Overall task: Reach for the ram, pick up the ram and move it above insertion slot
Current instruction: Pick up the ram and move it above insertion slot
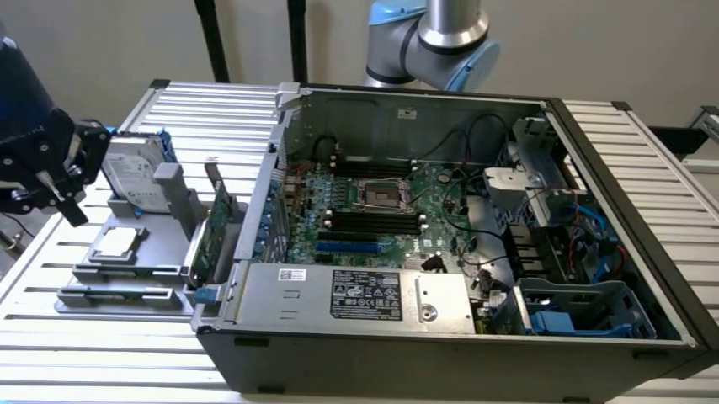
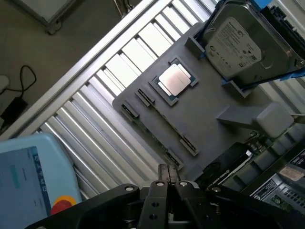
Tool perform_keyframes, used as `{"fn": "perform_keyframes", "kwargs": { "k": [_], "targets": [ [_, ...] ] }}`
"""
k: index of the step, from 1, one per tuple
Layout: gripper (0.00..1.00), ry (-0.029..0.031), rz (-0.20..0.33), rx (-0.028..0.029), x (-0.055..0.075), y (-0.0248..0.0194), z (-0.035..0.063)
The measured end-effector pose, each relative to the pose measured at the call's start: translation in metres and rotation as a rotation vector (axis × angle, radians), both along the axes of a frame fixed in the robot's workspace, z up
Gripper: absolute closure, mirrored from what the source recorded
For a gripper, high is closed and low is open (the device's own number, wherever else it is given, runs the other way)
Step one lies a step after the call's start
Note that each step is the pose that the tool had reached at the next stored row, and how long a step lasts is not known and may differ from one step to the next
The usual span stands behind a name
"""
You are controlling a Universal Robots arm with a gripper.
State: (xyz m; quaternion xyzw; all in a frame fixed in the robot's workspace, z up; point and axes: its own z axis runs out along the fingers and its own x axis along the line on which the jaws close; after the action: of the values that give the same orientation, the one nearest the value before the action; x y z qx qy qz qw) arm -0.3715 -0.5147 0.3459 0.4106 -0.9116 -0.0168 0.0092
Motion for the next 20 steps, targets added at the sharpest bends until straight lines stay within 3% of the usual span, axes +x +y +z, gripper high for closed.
{"fn": "perform_keyframes", "kwargs": {
  "k": [20],
  "targets": [
    [0.89, 0.0000, 0.364, 0.0000, 0.0000, 0.0000, -0.0022]
  ]
}}
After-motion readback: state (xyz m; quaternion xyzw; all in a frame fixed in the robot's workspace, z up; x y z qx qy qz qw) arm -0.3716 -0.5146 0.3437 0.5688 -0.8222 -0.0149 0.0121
